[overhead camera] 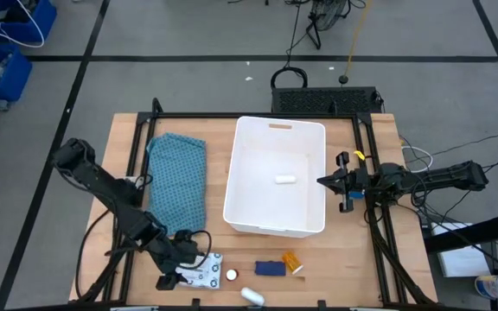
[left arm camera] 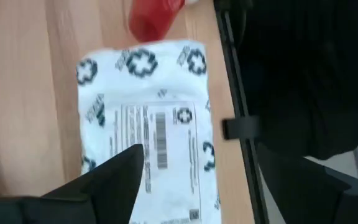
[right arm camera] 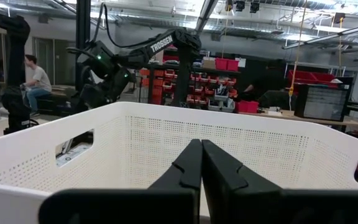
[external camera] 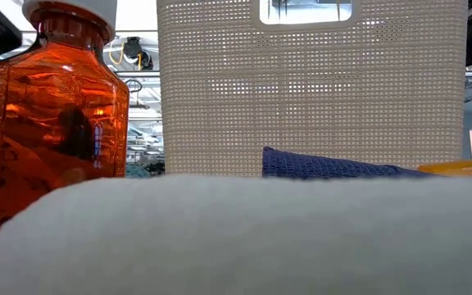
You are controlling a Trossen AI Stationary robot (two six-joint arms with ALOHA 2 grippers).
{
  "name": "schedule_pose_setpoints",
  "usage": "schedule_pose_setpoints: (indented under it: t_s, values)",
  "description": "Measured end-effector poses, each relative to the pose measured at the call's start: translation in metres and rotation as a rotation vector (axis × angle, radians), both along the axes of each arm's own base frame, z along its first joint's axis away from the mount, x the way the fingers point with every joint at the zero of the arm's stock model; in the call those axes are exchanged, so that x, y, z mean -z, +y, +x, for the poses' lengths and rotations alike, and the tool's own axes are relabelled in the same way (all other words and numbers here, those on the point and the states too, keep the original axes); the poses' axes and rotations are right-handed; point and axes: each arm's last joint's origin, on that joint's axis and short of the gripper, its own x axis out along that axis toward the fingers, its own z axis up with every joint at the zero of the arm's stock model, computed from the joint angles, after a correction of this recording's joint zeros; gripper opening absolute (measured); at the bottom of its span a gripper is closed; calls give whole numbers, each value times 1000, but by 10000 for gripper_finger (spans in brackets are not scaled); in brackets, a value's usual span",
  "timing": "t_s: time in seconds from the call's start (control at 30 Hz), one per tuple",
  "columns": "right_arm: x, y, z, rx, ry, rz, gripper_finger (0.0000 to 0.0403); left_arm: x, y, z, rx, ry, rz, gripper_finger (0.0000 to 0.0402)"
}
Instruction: Pick & place medical supplies in basket/bin
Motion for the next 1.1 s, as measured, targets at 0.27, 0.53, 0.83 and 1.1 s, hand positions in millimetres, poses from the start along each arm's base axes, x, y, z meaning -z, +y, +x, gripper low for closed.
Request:
schedule_pose_setpoints:
  t_s: [0.27, 0.53, 0.83, 1.1]
  values:
    - [0, 0, 0, 0, 0, 3, 0, 3, 8, 9, 32, -45, 56, 285]
    - [1, 0, 0, 1, 13, 1, 0, 1, -6, -1, -10, 33, -51, 302]
    - [1, 0, 0, 2, 14, -6, 0, -3, -30, -20, -61, 10, -17, 317]
    - [1, 0, 0, 0, 14, 9, 0, -11, -56, -18, -8, 140, 267, 285]
